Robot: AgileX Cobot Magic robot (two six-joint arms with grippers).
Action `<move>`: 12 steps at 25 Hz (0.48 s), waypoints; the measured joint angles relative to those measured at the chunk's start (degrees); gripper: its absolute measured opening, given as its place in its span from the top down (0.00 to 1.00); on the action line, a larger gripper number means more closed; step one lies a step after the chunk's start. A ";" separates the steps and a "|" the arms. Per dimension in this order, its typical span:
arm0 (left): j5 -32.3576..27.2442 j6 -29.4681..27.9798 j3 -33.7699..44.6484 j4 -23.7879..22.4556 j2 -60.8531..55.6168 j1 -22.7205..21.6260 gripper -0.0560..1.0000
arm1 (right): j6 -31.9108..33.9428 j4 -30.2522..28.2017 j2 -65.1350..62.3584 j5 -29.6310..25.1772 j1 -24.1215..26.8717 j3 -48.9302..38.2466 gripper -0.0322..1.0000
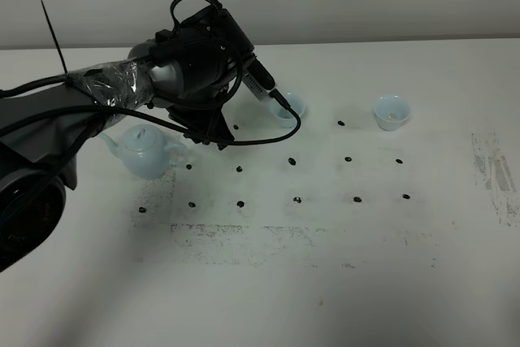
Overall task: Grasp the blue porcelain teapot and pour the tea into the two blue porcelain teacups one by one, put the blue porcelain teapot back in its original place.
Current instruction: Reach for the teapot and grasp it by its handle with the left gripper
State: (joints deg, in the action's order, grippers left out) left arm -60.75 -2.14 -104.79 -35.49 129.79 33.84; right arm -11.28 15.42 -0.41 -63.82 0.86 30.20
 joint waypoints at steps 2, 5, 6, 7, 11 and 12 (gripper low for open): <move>-0.13 0.16 0.00 0.00 0.00 0.00 0.35 | 0.00 0.00 0.00 0.00 0.00 0.00 0.74; -1.57 0.16 0.00 0.12 0.00 0.00 0.35 | 0.00 0.00 0.00 0.00 0.00 0.00 0.74; -2.28 0.16 0.00 0.12 0.05 0.00 0.35 | 0.00 0.00 0.00 0.00 0.00 0.00 0.74; -2.96 0.16 0.00 0.12 0.05 0.00 0.35 | 0.00 0.00 0.00 0.00 0.00 0.00 0.74; -4.51 0.16 0.00 0.18 0.05 0.00 0.35 | 0.00 0.00 0.00 0.00 0.00 0.00 0.74; -4.57 0.21 0.00 0.30 0.05 0.00 0.35 | 0.00 0.00 0.00 0.00 0.00 0.00 0.74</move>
State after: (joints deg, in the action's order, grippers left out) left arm -65.33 -1.93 -104.79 -35.19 129.84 33.84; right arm -11.28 15.42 -0.41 -63.82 0.86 30.20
